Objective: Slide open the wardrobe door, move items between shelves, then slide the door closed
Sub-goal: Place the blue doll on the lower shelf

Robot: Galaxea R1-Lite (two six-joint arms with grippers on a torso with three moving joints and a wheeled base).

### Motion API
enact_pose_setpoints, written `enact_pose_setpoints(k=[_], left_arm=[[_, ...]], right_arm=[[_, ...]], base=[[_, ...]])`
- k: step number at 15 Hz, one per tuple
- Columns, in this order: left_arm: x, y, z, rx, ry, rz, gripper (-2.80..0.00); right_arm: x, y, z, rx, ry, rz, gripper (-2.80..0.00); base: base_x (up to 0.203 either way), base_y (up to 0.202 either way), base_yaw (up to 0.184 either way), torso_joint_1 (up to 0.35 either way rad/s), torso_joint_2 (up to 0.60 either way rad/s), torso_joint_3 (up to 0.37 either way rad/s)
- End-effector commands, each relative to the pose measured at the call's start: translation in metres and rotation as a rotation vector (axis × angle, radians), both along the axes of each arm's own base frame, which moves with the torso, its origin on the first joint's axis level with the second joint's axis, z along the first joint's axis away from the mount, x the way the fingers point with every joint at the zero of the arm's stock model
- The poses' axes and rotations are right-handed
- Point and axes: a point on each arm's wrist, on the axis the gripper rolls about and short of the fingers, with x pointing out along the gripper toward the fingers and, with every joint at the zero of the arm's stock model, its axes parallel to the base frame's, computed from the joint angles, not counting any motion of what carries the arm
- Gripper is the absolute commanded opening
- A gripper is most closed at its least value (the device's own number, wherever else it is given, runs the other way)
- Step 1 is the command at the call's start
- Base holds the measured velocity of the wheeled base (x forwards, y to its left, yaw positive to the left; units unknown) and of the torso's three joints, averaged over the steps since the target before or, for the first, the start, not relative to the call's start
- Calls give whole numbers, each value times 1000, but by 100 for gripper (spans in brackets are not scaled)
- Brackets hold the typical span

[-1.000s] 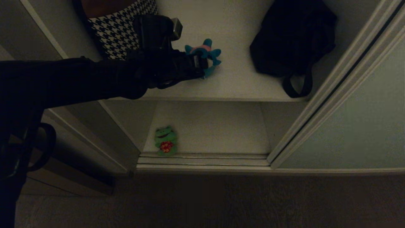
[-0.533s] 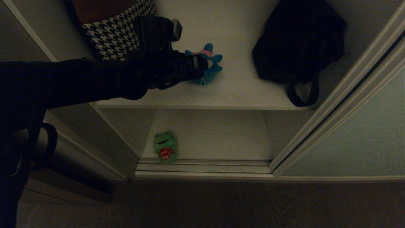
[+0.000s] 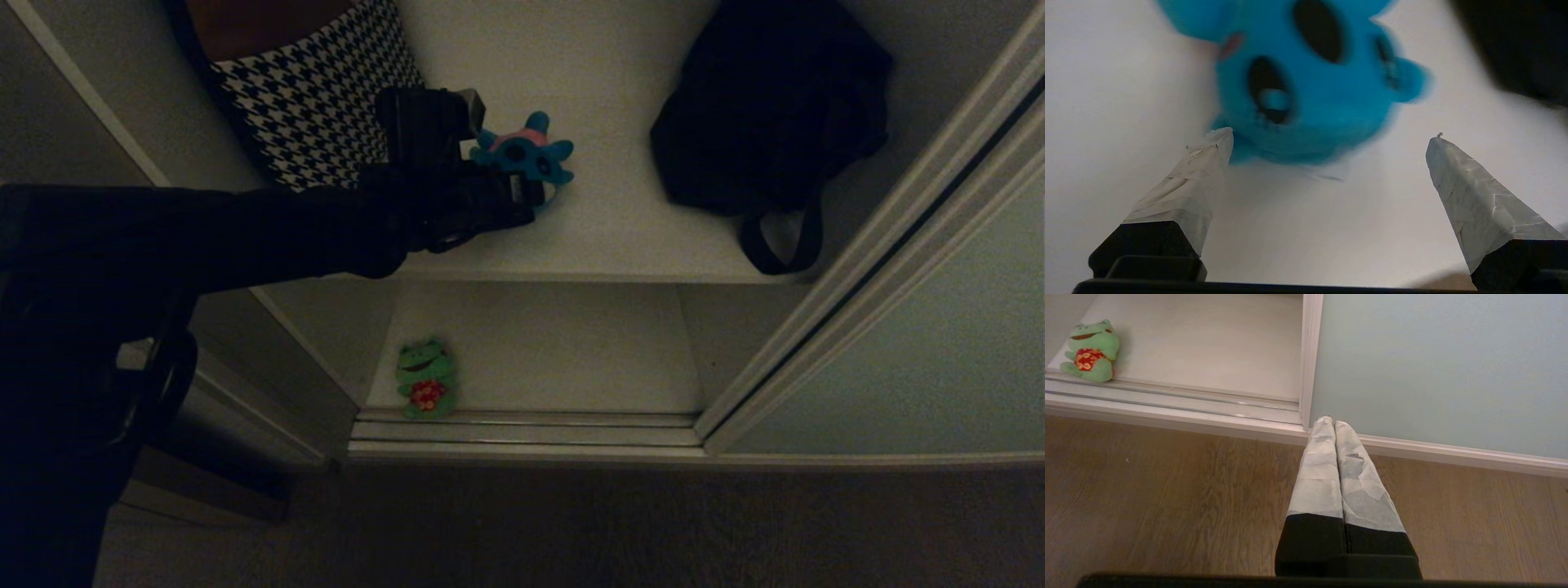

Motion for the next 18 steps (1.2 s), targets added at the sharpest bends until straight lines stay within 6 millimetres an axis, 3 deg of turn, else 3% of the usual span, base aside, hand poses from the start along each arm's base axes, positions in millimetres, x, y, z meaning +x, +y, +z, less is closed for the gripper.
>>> enact_pose_setpoints(k=[1, 7, 14, 15, 18], left_arm=[[10, -3, -17, 10, 19, 4, 0], [32, -1, -35, -25, -50, 23, 0], [34, 1, -32, -46, -97, 29, 0], [35, 1, -34, -45, -95, 29, -280], [35, 1, -33, -46, -97, 26, -280]], right_arm=[[0, 0, 0, -1, 0, 0, -280], [0, 0, 0, 0, 0, 0, -280], [0, 0, 0, -1, 0, 0, -280], [0, 0, 0, -1, 0, 0, -280], [0, 0, 0, -1, 0, 0, -280]], base=[[0, 0, 0, 0, 0, 0], [0, 0, 0, 0, 0, 0], [0, 0, 0, 0, 0, 0], [0, 0, 0, 0, 0, 0], [0, 0, 0, 0, 0, 0]])
